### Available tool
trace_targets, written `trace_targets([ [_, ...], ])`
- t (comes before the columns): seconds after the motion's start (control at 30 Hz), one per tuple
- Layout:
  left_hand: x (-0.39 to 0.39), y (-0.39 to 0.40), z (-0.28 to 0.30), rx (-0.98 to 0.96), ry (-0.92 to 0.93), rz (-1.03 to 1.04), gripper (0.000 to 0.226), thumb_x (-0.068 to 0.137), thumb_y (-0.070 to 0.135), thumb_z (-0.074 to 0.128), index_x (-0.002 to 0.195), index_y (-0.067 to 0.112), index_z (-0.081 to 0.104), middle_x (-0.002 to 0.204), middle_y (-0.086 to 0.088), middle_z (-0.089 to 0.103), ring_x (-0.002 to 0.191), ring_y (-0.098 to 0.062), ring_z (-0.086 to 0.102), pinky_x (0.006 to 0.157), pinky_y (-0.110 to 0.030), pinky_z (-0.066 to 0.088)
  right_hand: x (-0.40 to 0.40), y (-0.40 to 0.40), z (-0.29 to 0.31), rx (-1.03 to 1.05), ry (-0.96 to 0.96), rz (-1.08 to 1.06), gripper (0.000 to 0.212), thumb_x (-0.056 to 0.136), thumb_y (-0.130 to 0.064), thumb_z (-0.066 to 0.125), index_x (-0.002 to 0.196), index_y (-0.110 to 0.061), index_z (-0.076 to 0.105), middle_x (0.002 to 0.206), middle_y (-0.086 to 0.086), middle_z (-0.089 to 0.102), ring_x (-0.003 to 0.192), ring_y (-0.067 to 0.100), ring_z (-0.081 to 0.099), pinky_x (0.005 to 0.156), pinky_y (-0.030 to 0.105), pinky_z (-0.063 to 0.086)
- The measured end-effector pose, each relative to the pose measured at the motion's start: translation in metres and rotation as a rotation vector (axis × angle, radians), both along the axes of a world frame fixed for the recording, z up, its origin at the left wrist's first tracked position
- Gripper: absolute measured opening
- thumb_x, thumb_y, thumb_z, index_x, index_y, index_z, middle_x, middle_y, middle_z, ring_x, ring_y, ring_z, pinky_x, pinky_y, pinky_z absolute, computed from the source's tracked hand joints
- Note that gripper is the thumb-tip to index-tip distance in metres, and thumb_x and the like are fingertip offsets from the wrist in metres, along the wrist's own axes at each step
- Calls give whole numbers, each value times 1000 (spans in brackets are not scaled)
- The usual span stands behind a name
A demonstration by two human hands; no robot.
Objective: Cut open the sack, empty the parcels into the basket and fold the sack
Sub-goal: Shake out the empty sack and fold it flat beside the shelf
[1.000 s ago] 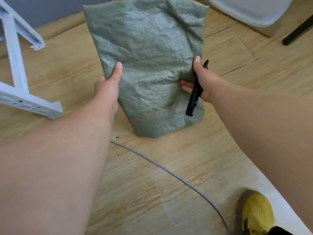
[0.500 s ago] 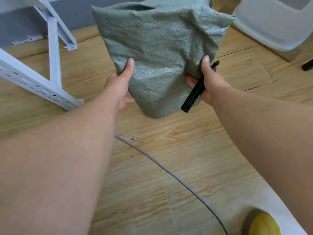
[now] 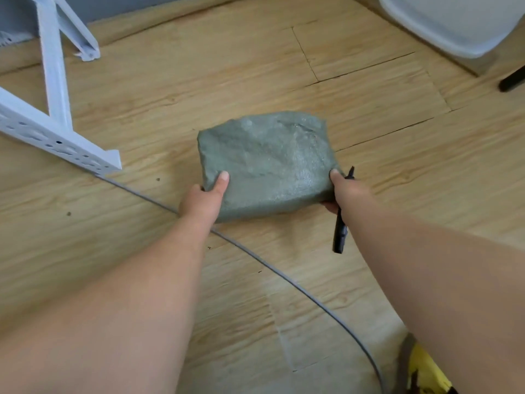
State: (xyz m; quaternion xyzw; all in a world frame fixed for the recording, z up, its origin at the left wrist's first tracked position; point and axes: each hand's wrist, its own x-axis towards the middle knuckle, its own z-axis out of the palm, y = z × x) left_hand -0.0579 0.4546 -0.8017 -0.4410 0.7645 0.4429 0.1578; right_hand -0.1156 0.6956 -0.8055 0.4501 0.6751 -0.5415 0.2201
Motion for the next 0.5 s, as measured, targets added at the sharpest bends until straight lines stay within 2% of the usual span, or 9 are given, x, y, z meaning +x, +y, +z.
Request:
trace_targets([
  [0.03, 6, 6, -1, -99, 12, -26, 68, 81, 62, 61, 126, 12, 51, 125, -10, 60, 114, -31, 56, 93, -35, 44, 7, 1, -5, 12, -19, -1, 31, 92, -37, 61, 107, -11, 54, 102, 10, 58, 91, 31, 64, 68, 37, 60],
  [0.07, 13, 13, 0, -279, 80, -81, 69, 82, 55, 64, 132, 11, 45, 131, -12, 54, 120, -32, 50, 96, -37, 40, 13, 3, -10, 32, -38, 8, 35, 92, -35, 61, 114, -9, 55, 98, 9, 58, 90, 30, 64, 71, 38, 60],
  [0.1, 19, 20, 0, -486, 215, -190, 69, 83, 48, 65, 136, 11, 42, 135, -13, 49, 125, -33, 44, 102, -40, 36, 19, 5, -15, 54, -55, 18, 37, 93, -33, 60, 120, -8, 54, 94, 8, 58, 88, 29, 64, 72, 39, 60],
  [0.17, 23, 32, -1, -717, 449, -586, 66, 84, 41, 65, 141, 19, 40, 144, -12, 39, 134, -33, 34, 112, -43, 27, 29, 9, -21, 76, -75, 15, 38, 94, -29, 59, 125, -9, 53, 98, 10, 59, 92, 31, 64, 70, 39, 60],
  [0.2, 22, 36, -3, -718, 456, -829, 67, 85, 42, 63, 144, 26, 36, 151, -8, 31, 140, -31, 26, 116, -46, 21, 33, 11, -23, 84, -85, 0, 37, 94, -28, 58, 125, -9, 52, 105, 12, 59, 96, 34, 64, 70, 41, 60],
  [0.27, 14, 42, -11, -596, 277, -1151, 72, 90, 47, 57, 150, 39, 19, 161, 1, 10, 148, -25, 4, 119, -52, 5, 41, 15, -25, 203, -82, 8, 37, 96, -30, 54, 126, -8, 51, 118, 15, 58, 103, 37, 61, 80, 45, 57],
  [0.33, 3, 51, -20, -490, 121, -1220, 75, 92, 49, 53, 151, 41, 8, 162, 6, 0, 149, -22, -6, 118, -55, -1, 45, 14, -23, 499, 18, 94, 40, 98, -33, 48, 128, -7, 50, 131, 15, 50, 107, 34, 58, 91, 42, 49],
  [0.4, -8, 59, -27, -462, 33, -1213, 77, 93, 49, 52, 152, 40, 4, 162, 8, -2, 149, -24, -7, 116, -59, -2, 46, 3, -9, 733, 199, 146, 42, 100, -36, 45, 133, -10, 47, 138, 11, 39, 111, 30, 53, 87, 38, 42],
  [0.5, -23, 65, -31, -436, -105, -1132, 78, 93, 49, 51, 152, 41, 0, 162, 6, -5, 148, -28, -8, 114, -61, -2, 42, -16, 5, 861, 414, 208, 45, 98, -33, 50, 139, -16, 43, 141, 7, 37, 124, 25, 43, 87, 37, 42],
])
